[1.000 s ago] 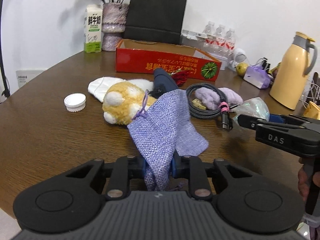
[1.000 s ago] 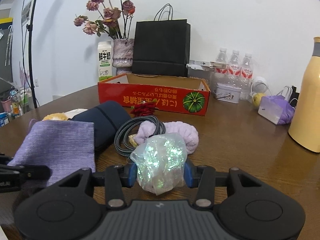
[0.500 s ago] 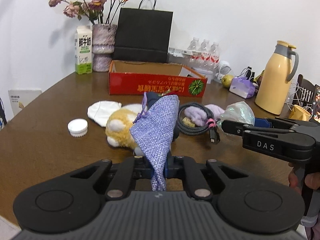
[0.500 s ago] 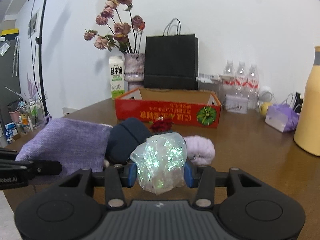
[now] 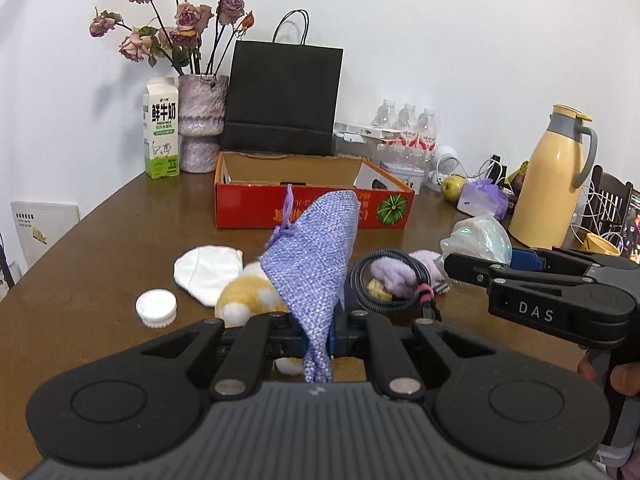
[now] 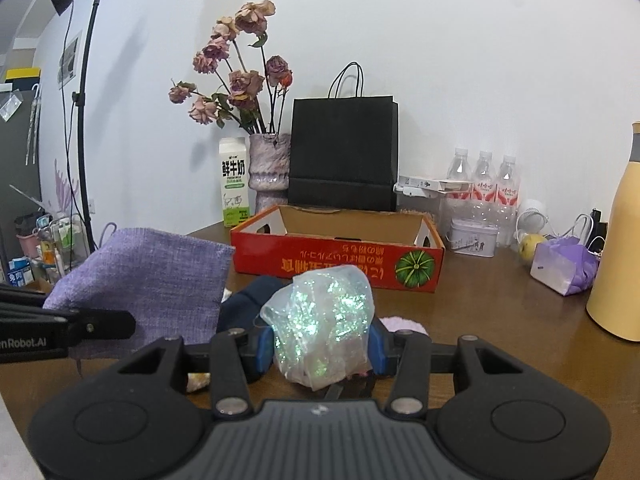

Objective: Organize objects
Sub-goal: 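Carry the pouch in the left gripper and bag in the right gripper to the red box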

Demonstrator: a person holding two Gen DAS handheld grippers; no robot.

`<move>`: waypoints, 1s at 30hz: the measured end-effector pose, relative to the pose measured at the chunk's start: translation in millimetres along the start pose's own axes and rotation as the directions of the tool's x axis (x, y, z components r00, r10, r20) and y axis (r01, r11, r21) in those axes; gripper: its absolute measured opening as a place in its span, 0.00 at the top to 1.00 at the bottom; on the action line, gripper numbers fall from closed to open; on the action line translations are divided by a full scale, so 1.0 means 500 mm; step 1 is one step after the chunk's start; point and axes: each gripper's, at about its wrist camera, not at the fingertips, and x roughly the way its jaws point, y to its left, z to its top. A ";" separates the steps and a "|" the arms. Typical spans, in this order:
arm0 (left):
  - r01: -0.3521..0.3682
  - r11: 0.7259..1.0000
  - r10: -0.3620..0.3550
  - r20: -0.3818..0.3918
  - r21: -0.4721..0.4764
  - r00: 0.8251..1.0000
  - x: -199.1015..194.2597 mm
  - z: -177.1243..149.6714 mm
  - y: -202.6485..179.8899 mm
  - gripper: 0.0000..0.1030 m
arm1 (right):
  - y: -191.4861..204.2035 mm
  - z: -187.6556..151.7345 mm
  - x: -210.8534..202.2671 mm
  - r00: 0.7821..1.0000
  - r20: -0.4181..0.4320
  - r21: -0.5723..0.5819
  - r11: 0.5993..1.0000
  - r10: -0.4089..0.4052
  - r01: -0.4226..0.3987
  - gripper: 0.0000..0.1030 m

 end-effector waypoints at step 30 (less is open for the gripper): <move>-0.024 1.000 0.024 0.013 -0.014 1.000 0.164 0.115 0.005 0.91 | -0.047 0.124 0.183 0.999 0.027 -0.048 0.999 0.025 -0.023 0.57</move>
